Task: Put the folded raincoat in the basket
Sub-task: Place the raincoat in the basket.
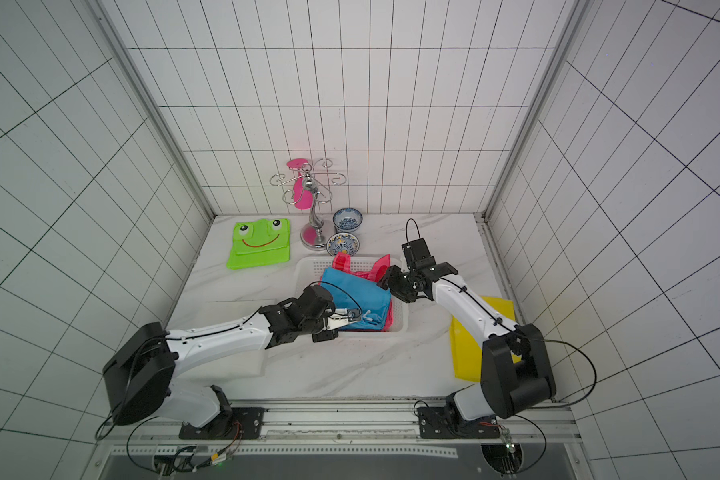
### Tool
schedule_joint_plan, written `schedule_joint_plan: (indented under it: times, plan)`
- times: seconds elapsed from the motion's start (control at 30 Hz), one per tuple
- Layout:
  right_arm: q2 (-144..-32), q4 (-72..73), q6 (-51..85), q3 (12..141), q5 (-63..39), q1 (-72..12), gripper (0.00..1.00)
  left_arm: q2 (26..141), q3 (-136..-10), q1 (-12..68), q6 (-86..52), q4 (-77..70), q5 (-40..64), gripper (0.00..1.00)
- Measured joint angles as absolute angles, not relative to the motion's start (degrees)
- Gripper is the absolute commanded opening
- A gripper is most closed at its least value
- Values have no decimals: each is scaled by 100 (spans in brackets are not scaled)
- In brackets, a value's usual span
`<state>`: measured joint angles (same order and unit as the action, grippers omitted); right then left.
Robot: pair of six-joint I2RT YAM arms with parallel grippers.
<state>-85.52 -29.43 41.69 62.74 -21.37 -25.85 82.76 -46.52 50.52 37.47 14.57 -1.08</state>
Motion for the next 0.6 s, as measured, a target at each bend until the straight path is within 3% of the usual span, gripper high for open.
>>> schedule_joint_plan:
  times: [0.27,0.6]
  plan:
    - [-9369,-3428,1715,7369,-2018,-2753,55,7360,-3361,5098,4230,-126,-301,0]
    - [-10298,-3826,-541,8038,-1957,-3326,54,7419,-2694,5140,4893,-1544,-475,0]
